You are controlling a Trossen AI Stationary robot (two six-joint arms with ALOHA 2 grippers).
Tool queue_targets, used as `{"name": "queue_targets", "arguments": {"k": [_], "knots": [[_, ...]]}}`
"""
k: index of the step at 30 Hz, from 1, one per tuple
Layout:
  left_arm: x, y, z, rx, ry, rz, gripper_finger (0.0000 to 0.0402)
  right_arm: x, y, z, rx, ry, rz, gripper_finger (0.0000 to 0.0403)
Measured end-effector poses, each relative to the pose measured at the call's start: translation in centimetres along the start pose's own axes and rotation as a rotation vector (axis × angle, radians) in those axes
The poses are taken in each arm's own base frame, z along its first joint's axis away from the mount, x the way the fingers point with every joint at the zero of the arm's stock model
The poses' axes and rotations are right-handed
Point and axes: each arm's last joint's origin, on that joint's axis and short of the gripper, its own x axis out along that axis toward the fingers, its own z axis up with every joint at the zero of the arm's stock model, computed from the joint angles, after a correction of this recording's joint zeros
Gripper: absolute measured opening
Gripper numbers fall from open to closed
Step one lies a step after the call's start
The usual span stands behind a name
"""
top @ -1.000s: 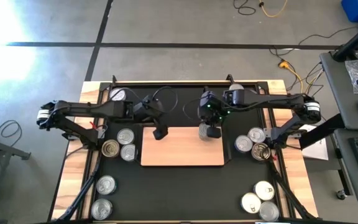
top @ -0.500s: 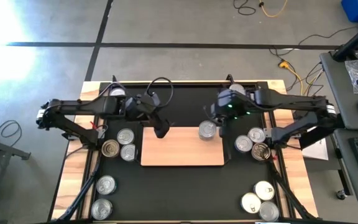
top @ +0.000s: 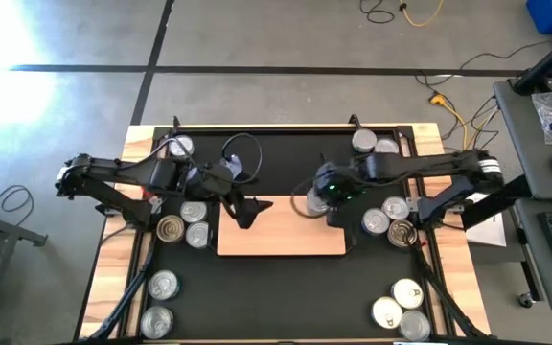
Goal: Stack canned seafood by type on shelf
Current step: Stack the green tuna can on the green can, then put the bottom right blue and orange tuna can on the shelf
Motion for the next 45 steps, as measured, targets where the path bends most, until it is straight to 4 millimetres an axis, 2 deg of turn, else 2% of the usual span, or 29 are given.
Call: {"name": "queue_targets", "arguments": {"k": [5, 10, 14, 19, 29, 33, 39, 45], "knots": [[-0.7, 0.1, 0.1, 0.023, 0.034, 0.034, 0.0392, 3.2, -0.7, 0.5, 0.025, 0.098, -0.015, 0.0013], [-1.6, -0.6, -1.0, 0.037, 0.110, 0.025, 0.0392, 5.0, -1.8, 0.9, 0.040, 0.129, -0.027, 0.0013], [-2.3, -1.4, -2.5, 0.070, 0.175, 0.047, 0.0392, 5.7, -2.4, 0.8, 0.046, 0.153, -0.031, 0.0013], [-3.0, -1.7, -3.9, 0.105, 0.233, 0.101, 0.0392, 5.5, -2.5, 0.4, 0.055, 0.185, -0.028, 0.0013], [-3.6, -1.7, -4.8, 0.176, 0.289, 0.124, 0.0392, 5.5, -2.8, 0.2, 0.110, 0.197, -0.069, 0.0013], [-3.8, -1.9, -4.9, 0.256, 0.252, 0.147, 0.0392, 4.2, -2.6, 0.7, 0.138, 0.190, -0.070, 0.0013], [-4.0, -2.0, -4.8, 0.343, 0.202, 0.174, 0.0392, 0.3, -2.0, 2.4, 0.162, 0.115, -0.063, 0.0013], [-3.9, -1.8, -4.4, 0.382, 0.189, 0.165, 0.0392, -3.6, 0.5, 4.0, 0.165, -0.022, -0.019, 0.0013]]}}
